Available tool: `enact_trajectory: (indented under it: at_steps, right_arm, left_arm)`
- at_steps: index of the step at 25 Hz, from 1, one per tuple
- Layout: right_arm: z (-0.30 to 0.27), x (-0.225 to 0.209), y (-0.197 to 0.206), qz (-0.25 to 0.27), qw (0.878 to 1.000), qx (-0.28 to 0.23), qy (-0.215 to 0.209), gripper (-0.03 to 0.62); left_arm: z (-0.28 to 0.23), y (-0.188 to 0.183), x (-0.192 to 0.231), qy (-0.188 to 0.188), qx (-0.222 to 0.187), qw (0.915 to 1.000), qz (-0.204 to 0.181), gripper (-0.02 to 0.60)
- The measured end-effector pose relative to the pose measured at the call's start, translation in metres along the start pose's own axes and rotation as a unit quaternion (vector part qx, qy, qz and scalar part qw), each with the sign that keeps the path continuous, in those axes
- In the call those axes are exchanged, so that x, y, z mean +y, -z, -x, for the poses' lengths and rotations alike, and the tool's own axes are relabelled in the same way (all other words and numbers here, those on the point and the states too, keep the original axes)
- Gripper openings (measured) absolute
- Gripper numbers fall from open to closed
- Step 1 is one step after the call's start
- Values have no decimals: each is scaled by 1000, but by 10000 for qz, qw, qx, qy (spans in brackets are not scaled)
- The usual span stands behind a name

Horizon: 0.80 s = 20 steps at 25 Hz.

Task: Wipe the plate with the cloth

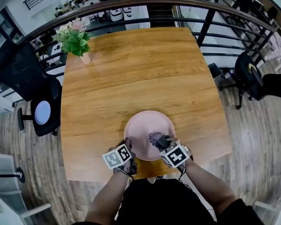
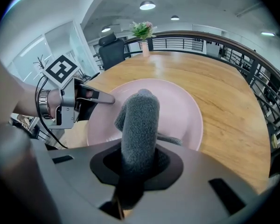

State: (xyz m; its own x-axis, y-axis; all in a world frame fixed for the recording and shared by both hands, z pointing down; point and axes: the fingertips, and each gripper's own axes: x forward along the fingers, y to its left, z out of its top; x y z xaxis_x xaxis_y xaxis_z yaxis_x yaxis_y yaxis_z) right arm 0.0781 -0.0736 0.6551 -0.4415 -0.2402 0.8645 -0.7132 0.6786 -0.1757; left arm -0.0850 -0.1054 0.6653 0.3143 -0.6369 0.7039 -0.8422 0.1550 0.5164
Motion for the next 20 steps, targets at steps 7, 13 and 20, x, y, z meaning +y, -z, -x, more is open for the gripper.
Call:
enact_trajectory:
  at_steps: [7, 13, 20]
  right_arm:
    - [-10, 34, 1, 190, 9995, 78, -234, 72]
    - [-20, 72, -4, 420, 9977, 203, -499, 72]
    - [-33, 84, -19, 361, 9969, 138, -679, 72]
  left_arm:
    - [1, -2, -2, 5, -4, 10000, 20, 34]
    - [-1, -1, 2, 20, -8, 10000, 83, 34]
    - [-1, -3, 2, 138, 56, 9997, 177, 34]
